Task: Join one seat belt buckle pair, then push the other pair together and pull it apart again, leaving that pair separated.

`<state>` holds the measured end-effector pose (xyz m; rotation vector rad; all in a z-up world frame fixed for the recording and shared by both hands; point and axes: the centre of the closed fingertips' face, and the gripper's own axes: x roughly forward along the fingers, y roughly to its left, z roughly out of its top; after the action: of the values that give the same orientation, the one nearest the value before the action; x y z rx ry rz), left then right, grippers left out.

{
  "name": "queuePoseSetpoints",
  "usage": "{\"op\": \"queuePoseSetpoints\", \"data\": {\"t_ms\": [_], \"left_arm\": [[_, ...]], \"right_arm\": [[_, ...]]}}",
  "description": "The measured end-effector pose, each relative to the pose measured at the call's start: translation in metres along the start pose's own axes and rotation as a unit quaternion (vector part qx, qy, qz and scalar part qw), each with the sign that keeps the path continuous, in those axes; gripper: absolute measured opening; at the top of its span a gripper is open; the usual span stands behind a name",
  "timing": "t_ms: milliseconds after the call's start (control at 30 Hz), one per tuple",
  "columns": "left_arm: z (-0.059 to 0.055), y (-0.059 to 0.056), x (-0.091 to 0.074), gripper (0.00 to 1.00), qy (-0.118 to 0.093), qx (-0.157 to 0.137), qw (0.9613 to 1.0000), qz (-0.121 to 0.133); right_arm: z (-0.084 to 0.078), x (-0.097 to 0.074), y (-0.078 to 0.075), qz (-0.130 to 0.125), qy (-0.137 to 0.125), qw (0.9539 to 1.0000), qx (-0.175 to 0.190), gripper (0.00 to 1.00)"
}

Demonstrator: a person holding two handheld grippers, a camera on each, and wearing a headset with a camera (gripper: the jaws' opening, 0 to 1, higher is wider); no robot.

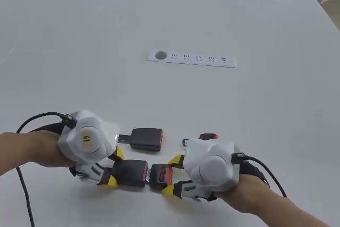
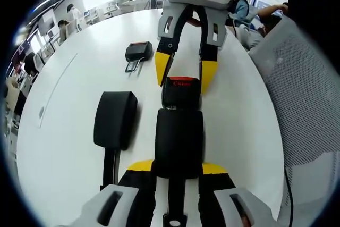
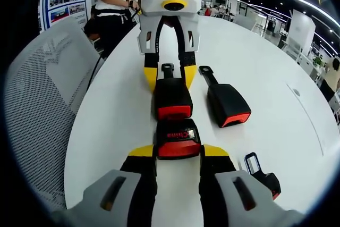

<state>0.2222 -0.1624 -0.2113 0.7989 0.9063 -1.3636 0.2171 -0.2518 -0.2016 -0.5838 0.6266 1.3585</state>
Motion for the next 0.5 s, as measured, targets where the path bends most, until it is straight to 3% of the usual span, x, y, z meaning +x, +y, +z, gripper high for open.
{"op": "queuePoseSetpoints", "data": {"t_ms": [267,500], "left_arm": [[0.0,0.0008,0.0003,0.3,0.016,-0.008,0.9998,0.004],[0.0005,-0.0001,-0.0015,0.3,0.0,-0.001,1.0,-0.001]], "right_arm": [[0.0004,0.0037,-0.001,-0.013,0.015,0.9998,0.001,0.27],[0.0008,0.0024,-0.004,-0.004,0.001,1.0,-0.006,0.27]]}}
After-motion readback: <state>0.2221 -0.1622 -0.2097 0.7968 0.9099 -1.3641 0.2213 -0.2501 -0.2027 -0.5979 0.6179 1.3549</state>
